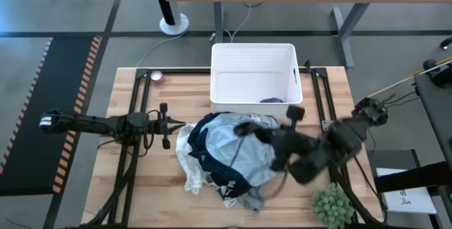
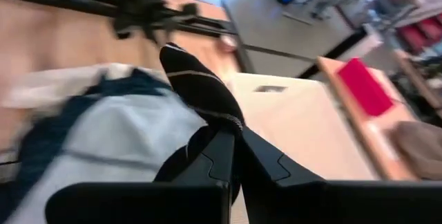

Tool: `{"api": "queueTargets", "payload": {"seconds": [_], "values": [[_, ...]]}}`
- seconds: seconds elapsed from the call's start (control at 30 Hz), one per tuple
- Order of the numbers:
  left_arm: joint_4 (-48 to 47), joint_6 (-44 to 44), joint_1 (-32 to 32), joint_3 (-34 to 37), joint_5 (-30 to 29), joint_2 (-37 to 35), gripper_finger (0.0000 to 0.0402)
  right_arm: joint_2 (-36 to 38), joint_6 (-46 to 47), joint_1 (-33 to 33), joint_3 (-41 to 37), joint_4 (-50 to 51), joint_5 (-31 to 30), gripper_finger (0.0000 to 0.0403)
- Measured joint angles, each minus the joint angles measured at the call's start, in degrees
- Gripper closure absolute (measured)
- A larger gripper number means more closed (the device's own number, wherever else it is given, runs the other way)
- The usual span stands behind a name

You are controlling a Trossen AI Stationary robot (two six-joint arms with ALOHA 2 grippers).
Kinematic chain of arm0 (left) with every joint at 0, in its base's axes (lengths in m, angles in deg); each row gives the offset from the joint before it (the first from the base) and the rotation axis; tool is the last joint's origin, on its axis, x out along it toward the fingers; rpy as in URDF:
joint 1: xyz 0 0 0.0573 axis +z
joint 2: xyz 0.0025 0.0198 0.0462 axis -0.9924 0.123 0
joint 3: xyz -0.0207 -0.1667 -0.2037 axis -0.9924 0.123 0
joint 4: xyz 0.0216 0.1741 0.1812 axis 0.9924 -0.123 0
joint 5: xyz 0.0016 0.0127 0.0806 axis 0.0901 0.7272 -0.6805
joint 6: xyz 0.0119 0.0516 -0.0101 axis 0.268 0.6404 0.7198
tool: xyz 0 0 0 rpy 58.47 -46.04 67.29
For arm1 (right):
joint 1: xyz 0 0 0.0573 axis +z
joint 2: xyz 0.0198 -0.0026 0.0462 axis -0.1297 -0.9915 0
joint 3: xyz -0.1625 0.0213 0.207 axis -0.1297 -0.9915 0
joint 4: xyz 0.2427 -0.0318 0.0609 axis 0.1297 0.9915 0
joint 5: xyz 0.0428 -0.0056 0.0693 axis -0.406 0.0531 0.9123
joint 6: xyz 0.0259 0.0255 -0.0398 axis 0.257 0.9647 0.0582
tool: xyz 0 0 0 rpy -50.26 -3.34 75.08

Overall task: Sort clothes
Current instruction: Put the black sock into the white laundry bin

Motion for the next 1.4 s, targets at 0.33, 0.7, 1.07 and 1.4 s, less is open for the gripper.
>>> {"api": "queueTargets", "payload": {"seconds": [0.33,0.7,1.07,1.4], "values": [[-0.01,0.00,0.00,-0.01,0.00,0.00,0.0390,0.02,-10.99,-20.75,8.04,3.30,6.25,0.0403],[-0.01,0.00,0.01,0.00,0.00,0.00,0.0390,-0.04,-15.01,-39.32,5.44,3.25,16.33,0.0403],[-0.01,0.00,0.00,0.00,0.00,0.00,0.0390,-0.07,-13.47,-47.55,1.71,2.78,21.15,0.0402],[-0.01,0.00,0.02,0.00,0.00,0.00,0.0390,-0.05,-13.47,-47.78,0.10,1.85,21.11,0.0320]]}}
